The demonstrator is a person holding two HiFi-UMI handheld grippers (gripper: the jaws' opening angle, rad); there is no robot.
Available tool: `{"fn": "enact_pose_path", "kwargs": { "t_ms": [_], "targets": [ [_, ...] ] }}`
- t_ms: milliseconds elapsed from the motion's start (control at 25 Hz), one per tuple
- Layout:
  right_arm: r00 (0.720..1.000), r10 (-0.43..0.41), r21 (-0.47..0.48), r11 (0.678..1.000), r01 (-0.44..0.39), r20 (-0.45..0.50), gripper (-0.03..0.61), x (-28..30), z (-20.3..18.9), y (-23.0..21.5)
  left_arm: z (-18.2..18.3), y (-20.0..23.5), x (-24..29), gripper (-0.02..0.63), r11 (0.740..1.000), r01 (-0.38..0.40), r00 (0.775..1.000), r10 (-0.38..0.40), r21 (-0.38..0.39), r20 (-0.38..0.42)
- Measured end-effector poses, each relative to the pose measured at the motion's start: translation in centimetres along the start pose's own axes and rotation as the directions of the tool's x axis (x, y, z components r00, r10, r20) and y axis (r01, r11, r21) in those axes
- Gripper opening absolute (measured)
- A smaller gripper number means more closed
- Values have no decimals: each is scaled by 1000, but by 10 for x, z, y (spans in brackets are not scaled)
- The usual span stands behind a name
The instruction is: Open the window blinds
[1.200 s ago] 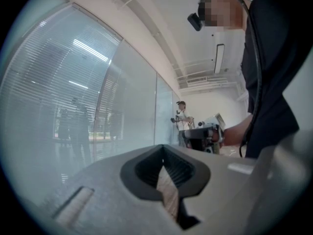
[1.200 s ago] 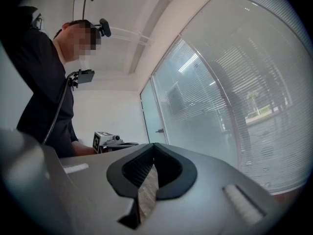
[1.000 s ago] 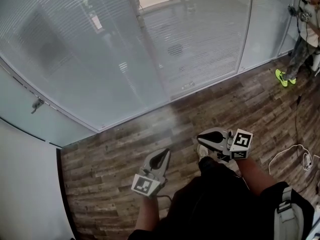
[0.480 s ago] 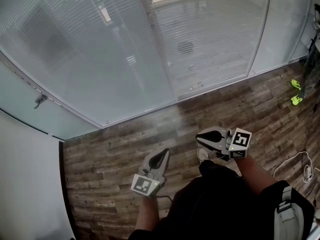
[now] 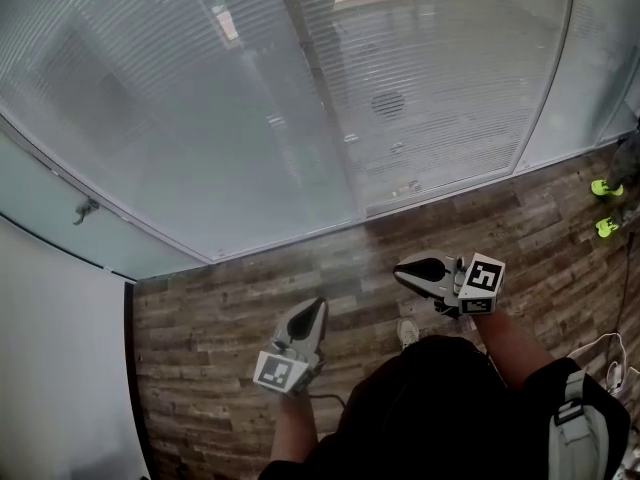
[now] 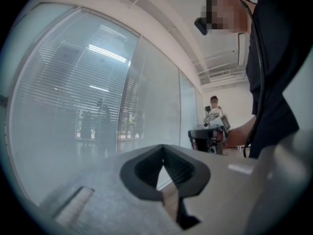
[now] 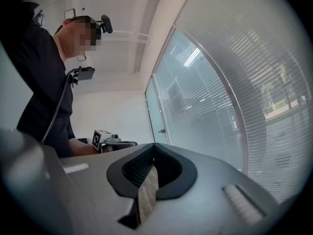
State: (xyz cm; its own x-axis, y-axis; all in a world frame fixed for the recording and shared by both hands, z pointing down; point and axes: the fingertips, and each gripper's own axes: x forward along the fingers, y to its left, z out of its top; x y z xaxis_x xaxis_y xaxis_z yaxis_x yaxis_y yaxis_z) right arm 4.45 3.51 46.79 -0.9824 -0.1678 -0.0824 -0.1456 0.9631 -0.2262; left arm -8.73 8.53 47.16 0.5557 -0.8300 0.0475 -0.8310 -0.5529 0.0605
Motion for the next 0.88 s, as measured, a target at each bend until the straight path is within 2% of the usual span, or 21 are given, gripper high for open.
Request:
{"fn": "enact_pose_path", "kwargs": {
  "t_ms": [520, 880],
  "targets": [
    [999, 36, 20, 999, -36, 38, 6, 2, 18, -83, 15, 33, 73, 5, 998, -43, 999, 44, 49, -21],
    [996, 77, 39, 996, -78, 38, 6, 14, 18, -99, 15, 39, 89, 3, 996, -61, 998, 63, 65, -28]
  ]
}}
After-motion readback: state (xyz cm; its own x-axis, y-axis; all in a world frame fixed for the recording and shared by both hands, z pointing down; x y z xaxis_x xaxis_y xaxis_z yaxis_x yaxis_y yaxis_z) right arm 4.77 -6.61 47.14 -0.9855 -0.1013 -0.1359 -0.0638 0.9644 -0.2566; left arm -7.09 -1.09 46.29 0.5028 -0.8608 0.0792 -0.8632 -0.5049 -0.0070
